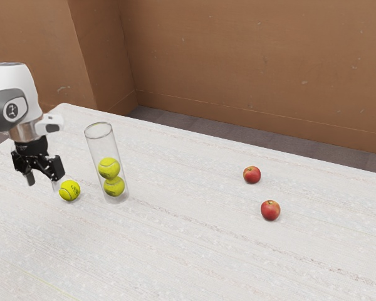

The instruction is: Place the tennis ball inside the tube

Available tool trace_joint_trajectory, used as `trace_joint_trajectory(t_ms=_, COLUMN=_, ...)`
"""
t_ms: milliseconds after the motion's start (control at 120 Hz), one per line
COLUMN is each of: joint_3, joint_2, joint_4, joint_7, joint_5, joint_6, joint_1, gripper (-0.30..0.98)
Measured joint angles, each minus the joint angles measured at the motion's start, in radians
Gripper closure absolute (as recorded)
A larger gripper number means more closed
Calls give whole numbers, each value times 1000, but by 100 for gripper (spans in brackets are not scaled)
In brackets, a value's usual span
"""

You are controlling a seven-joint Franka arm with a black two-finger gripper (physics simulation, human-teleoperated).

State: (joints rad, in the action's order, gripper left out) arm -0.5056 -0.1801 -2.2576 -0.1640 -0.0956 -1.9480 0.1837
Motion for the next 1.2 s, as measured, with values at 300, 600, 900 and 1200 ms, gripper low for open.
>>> trace_joint_trajectory(t_ms=300, joint_3=-21, joint_2=153, joint_4=-35, joint_7=24, joint_5=61, joint_6=-236, joint_1=-49, gripper=3)
trace_joint_trajectory(t_ms=600, joint_3=11, joint_2=371, joint_4=154, joint_7=73, joint_5=146, joint_6=-281, joint_1=-139, gripper=4)
trace_joint_trajectory(t_ms=900, joint_3=41, joint_2=570, joint_4=303, joint_7=82, joint_5=247, joint_6=-274, joint_1=-151, gripper=4)
trace_joint_trajectory(t_ms=1200, joint_3=41, joint_2=674, joint_4=369, joint_7=67, joint_5=326, joint_6=-270, joint_1=-171, gripper=4)
